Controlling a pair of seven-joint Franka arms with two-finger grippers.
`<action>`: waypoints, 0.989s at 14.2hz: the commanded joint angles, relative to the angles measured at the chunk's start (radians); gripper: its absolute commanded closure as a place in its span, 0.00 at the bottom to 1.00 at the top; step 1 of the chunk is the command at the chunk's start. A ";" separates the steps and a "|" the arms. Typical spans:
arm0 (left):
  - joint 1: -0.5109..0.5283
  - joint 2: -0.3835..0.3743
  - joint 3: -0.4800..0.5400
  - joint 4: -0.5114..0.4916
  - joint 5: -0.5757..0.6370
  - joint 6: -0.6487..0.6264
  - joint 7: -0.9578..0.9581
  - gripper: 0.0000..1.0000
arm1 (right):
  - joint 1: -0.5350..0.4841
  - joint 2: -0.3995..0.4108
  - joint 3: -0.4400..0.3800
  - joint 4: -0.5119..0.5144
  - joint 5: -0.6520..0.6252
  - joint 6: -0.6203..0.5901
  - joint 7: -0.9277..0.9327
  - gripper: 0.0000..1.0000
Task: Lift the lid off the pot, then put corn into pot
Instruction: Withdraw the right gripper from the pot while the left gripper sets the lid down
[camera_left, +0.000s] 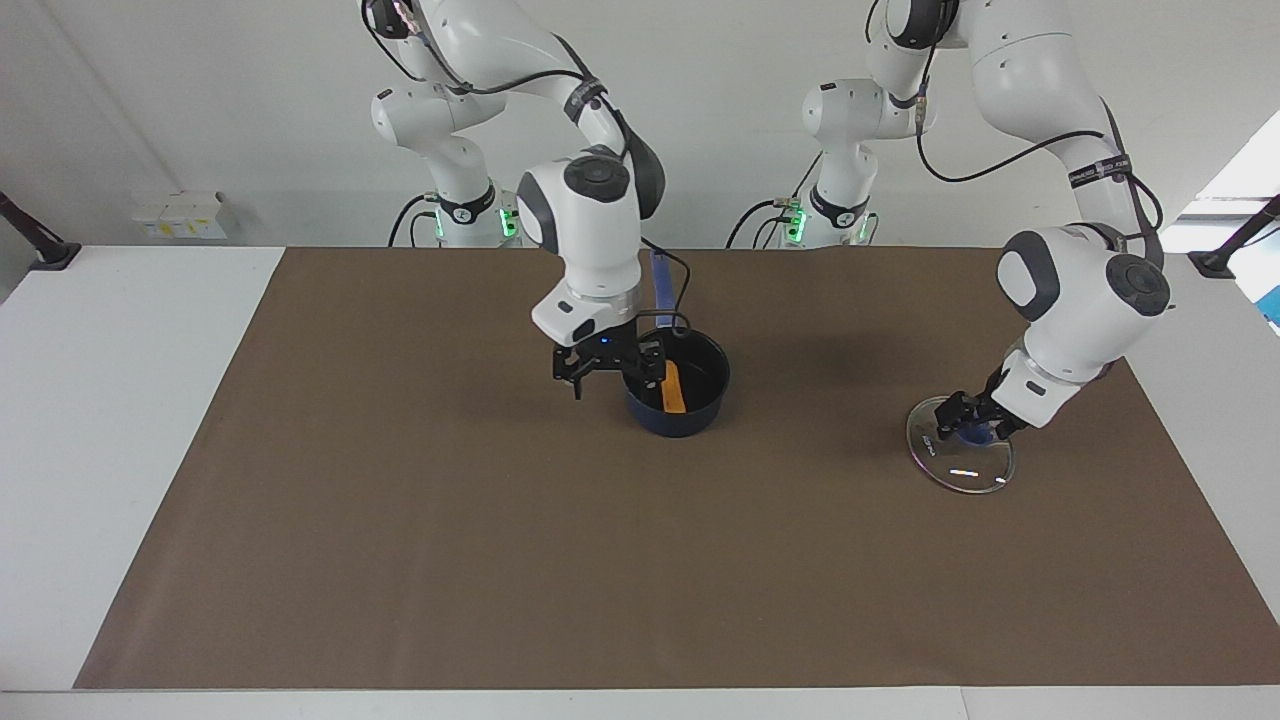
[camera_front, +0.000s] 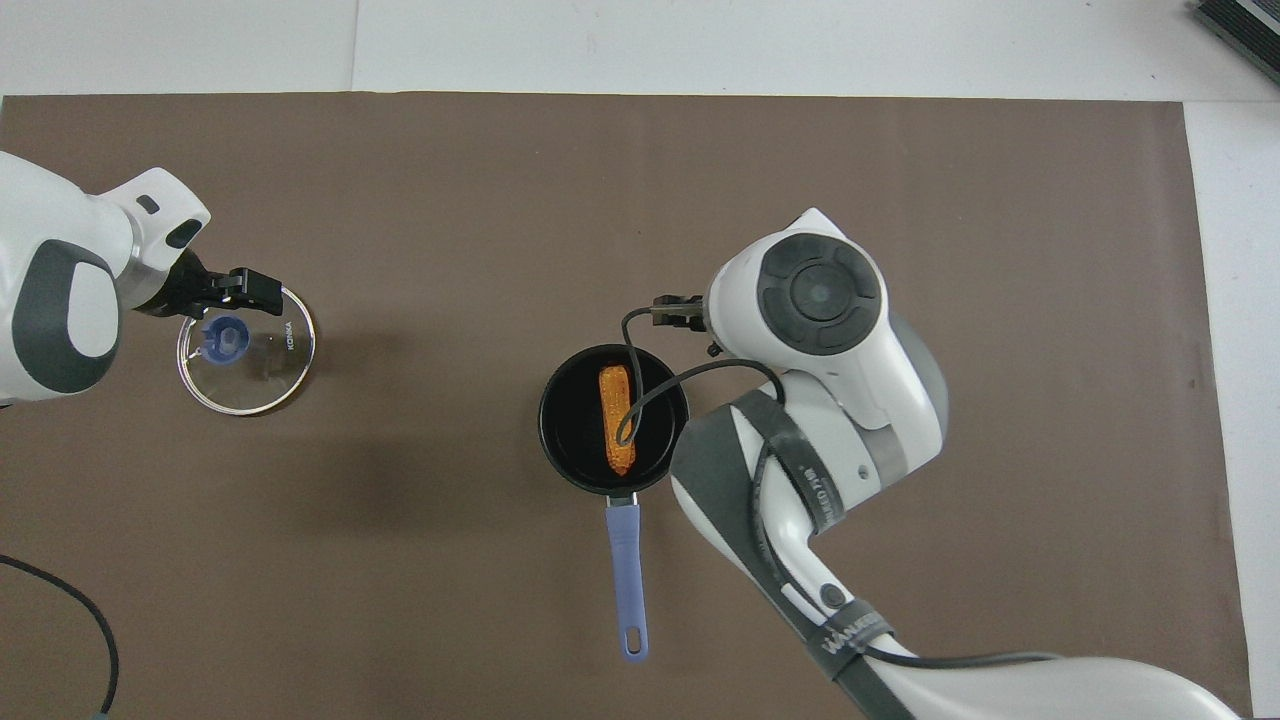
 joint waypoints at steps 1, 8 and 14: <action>-0.048 -0.063 0.010 0.004 0.010 -0.066 -0.033 0.00 | -0.067 -0.066 0.013 0.004 -0.019 -0.059 -0.056 0.00; -0.055 -0.219 0.007 0.051 0.010 -0.297 -0.033 0.00 | -0.237 -0.223 0.011 0.111 0.003 -0.315 -0.212 0.00; -0.049 -0.277 0.009 0.168 0.011 -0.539 -0.023 0.00 | -0.328 -0.312 0.008 0.157 0.009 -0.502 -0.344 0.00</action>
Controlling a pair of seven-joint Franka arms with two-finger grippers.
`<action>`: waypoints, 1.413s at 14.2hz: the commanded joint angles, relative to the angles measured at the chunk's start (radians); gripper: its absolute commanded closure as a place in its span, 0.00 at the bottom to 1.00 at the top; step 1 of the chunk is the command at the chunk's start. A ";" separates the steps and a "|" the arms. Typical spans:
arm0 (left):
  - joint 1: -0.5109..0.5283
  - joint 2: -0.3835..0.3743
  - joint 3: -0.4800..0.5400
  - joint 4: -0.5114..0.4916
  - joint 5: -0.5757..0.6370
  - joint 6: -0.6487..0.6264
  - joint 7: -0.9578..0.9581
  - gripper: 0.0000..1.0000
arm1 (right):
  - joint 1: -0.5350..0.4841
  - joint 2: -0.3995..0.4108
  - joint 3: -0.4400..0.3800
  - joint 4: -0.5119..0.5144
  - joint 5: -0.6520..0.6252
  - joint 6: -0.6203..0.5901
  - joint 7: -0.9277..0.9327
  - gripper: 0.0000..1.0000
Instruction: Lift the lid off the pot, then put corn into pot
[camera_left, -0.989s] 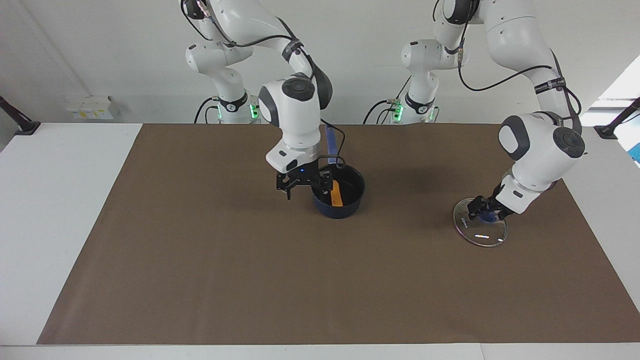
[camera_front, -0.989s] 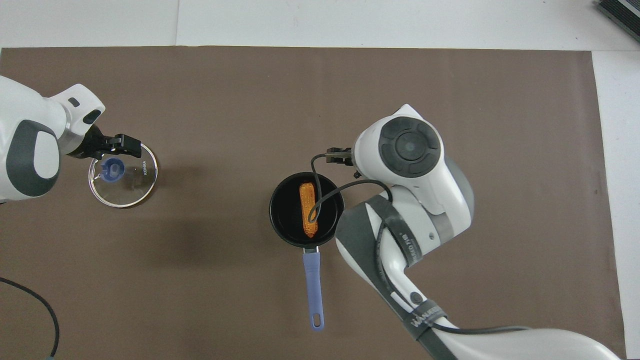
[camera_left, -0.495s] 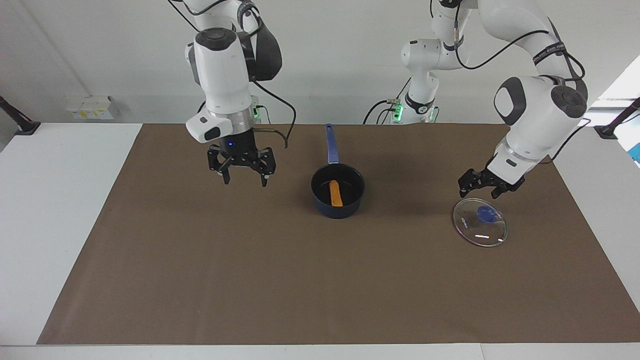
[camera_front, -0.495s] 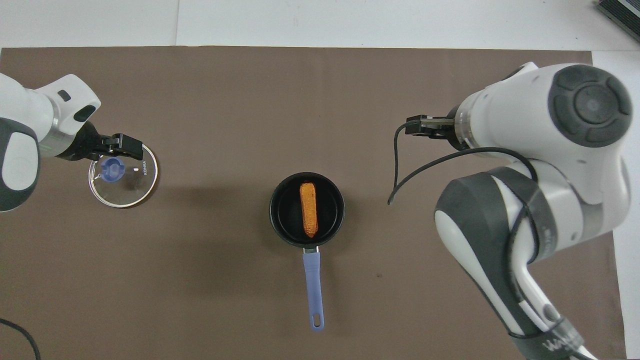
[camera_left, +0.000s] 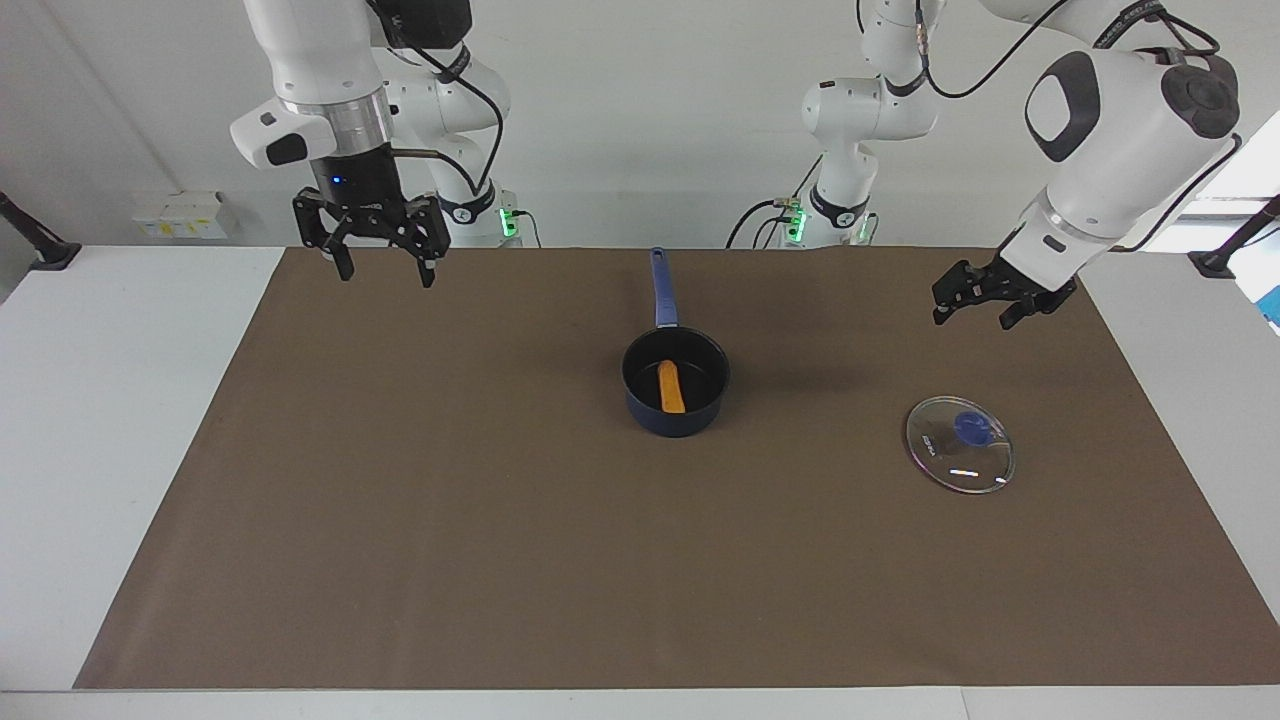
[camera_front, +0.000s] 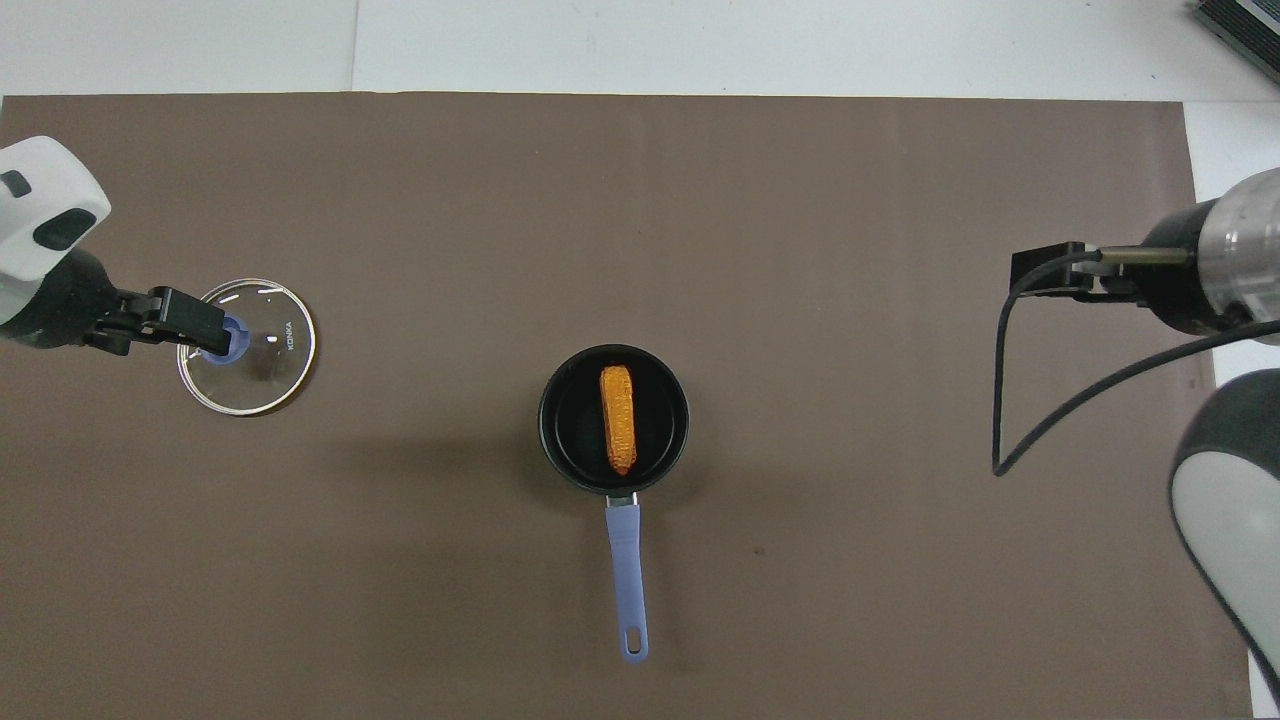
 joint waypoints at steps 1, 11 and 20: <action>0.004 -0.057 0.006 0.009 0.011 -0.065 0.004 0.00 | -0.045 -0.020 0.010 0.034 0.023 -0.076 -0.057 0.00; -0.009 -0.061 0.002 0.136 0.089 -0.250 0.022 0.00 | -0.113 -0.060 -0.081 0.072 0.086 -0.197 -0.108 0.00; -0.010 -0.046 -0.003 0.210 0.091 -0.301 0.022 0.00 | -0.099 -0.108 -0.076 -0.015 0.062 -0.226 -0.251 0.00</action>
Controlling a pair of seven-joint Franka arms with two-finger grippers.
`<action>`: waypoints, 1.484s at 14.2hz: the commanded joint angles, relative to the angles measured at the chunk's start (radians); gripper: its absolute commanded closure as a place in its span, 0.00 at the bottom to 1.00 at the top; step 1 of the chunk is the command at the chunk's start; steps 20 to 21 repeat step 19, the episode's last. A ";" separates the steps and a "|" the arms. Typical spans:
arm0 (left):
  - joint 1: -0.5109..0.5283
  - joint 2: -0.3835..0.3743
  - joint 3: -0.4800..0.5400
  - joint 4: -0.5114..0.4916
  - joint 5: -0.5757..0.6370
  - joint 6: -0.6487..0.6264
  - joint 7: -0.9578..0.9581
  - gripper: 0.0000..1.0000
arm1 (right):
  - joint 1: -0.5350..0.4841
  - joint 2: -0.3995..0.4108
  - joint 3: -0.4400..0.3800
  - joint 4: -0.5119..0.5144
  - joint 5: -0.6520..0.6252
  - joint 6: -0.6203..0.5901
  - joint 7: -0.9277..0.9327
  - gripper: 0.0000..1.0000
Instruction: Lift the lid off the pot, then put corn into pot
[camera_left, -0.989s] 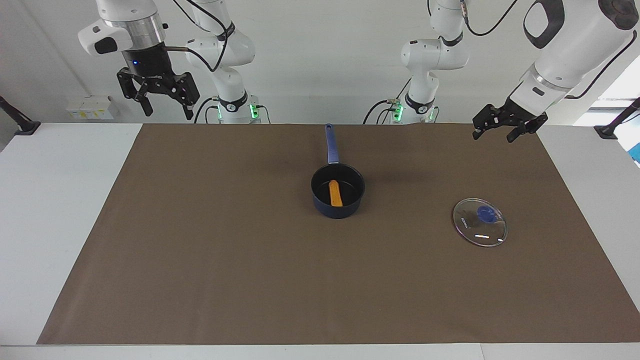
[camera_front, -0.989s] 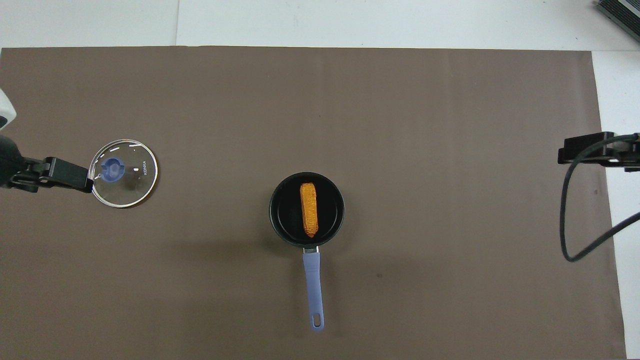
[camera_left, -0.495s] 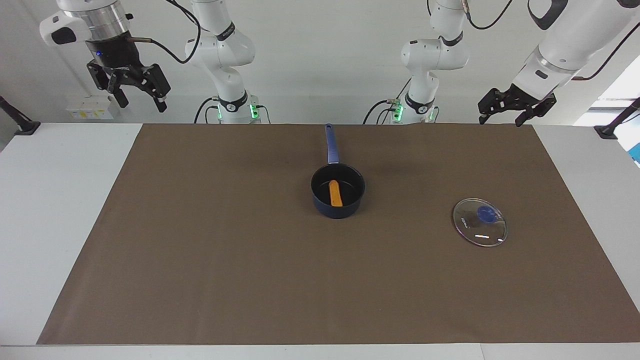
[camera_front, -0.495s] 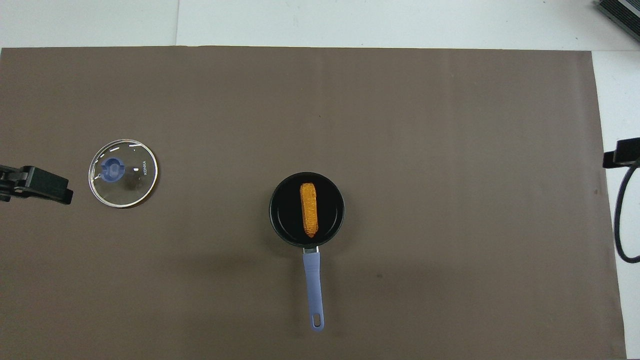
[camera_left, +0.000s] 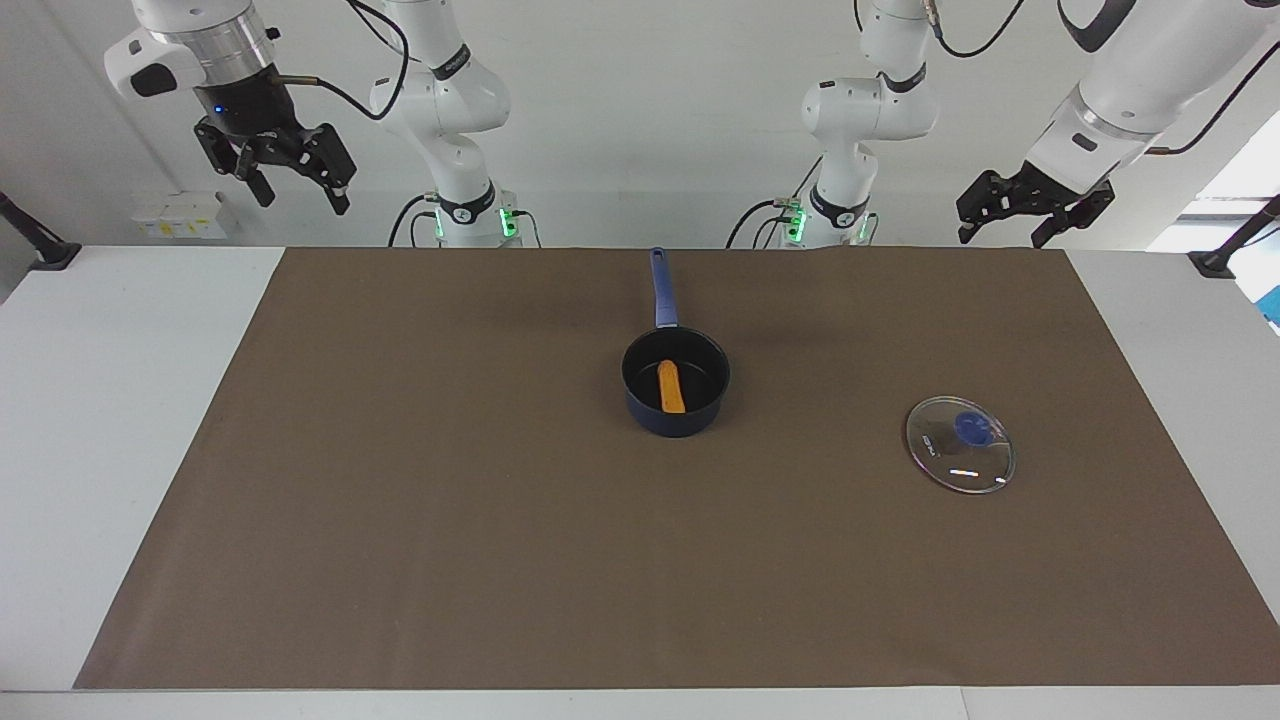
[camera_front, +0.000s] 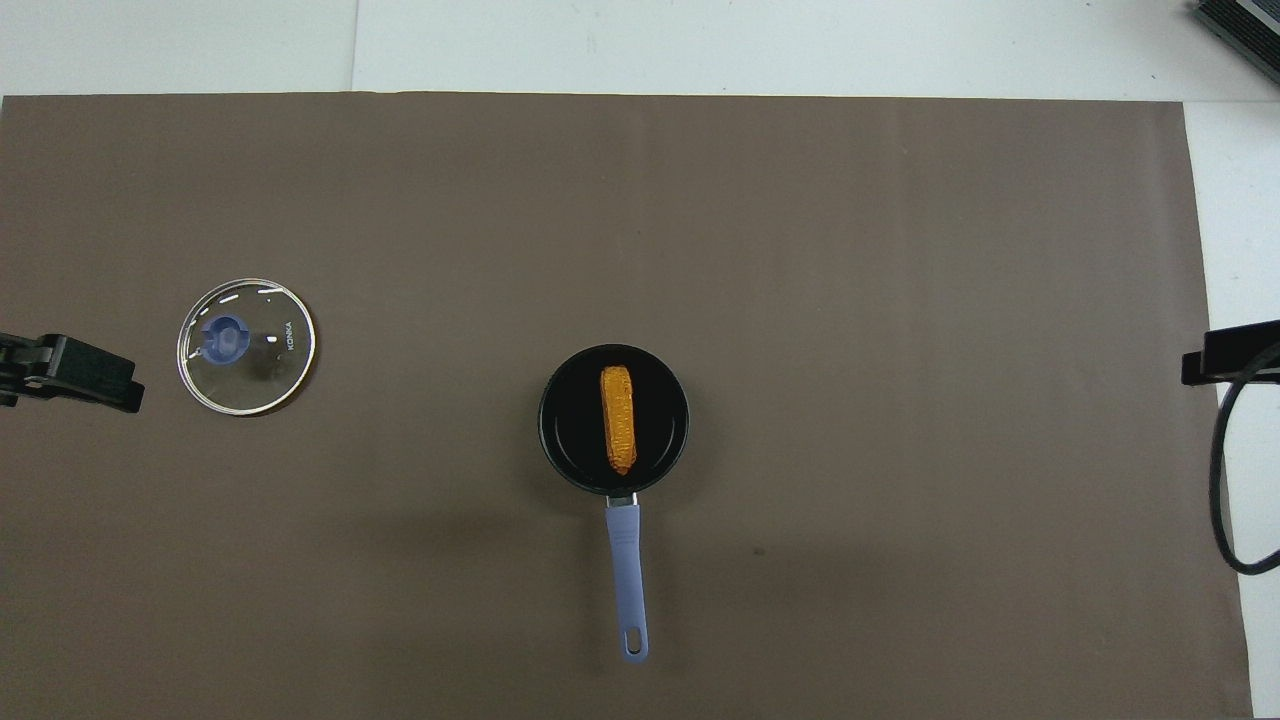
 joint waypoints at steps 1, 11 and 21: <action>-0.008 0.032 0.003 0.096 0.020 -0.059 0.011 0.00 | -0.005 -0.029 0.000 -0.040 -0.022 0.020 -0.172 0.00; -0.008 0.025 0.006 0.094 0.010 -0.062 0.010 0.00 | 0.000 -0.032 0.010 -0.048 -0.065 0.008 -0.183 0.00; -0.008 0.023 0.006 0.093 0.010 -0.059 0.010 0.00 | 0.000 -0.030 0.010 -0.048 -0.060 0.014 -0.179 0.00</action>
